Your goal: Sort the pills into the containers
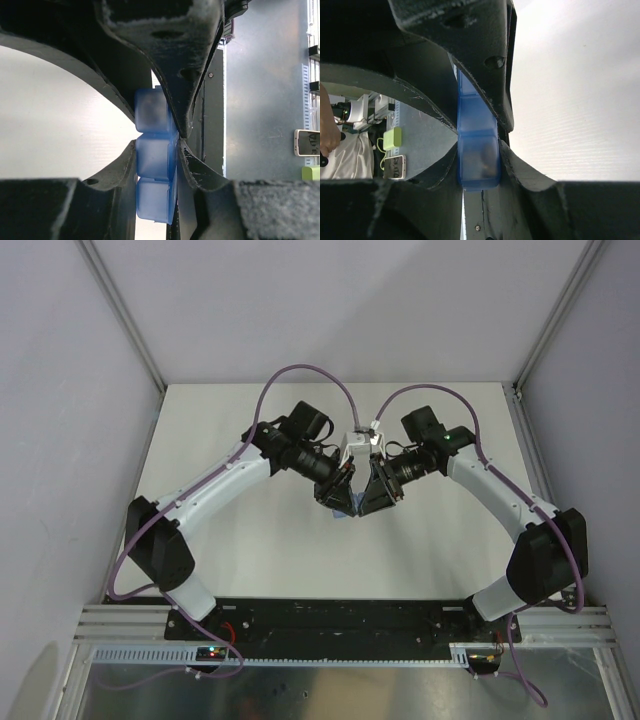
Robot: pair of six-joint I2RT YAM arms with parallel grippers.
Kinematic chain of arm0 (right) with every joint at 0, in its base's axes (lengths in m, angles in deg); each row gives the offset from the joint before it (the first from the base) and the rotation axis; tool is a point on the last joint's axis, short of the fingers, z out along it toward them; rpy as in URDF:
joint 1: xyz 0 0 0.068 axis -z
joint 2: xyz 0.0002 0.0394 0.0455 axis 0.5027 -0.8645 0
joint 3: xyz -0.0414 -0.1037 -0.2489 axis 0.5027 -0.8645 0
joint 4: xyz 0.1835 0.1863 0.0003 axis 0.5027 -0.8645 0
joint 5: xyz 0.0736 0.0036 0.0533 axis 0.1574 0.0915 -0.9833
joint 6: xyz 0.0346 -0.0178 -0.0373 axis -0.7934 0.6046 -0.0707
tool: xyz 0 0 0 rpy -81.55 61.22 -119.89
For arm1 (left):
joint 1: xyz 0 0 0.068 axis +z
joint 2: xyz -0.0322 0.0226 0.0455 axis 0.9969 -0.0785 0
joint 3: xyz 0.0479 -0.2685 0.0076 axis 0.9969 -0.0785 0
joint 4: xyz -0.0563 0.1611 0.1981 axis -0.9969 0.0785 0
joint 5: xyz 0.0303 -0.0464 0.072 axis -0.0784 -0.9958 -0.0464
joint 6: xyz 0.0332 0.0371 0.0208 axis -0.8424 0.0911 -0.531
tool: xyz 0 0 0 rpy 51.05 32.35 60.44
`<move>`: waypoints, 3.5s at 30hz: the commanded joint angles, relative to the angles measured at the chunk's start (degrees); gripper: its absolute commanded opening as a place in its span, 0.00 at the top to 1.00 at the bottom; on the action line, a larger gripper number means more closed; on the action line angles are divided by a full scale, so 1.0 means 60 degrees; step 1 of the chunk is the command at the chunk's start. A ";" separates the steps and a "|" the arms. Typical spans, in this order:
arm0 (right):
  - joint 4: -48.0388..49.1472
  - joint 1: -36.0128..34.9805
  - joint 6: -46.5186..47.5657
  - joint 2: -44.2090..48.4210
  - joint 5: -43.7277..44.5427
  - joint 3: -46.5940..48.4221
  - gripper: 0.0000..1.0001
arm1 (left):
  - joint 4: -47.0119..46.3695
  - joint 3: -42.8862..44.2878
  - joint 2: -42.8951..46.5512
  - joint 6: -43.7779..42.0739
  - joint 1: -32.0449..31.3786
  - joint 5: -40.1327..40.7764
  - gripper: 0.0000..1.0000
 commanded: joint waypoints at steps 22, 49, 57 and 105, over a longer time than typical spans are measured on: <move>0.0291 0.0004 -0.0218 0.0508 -0.0058 -0.0163 1.00 | -0.0165 -0.0245 0.1289 -0.0311 0.0307 0.1353 0.08; 0.3164 0.0151 -0.4141 -0.1357 0.0944 0.0064 1.00 | -0.0164 -0.2153 0.3931 -0.1033 0.1221 0.2865 0.04; 0.4145 0.0148 -0.5148 -0.3087 0.1357 0.0957 1.00 | -0.0167 -0.2457 0.4225 -0.1033 0.1231 0.3120 0.04; 0.4276 -0.0066 -0.6656 -0.7164 0.2289 0.3306 0.99 | -0.0399 -0.3289 0.4771 -0.0561 0.1226 0.3770 0.00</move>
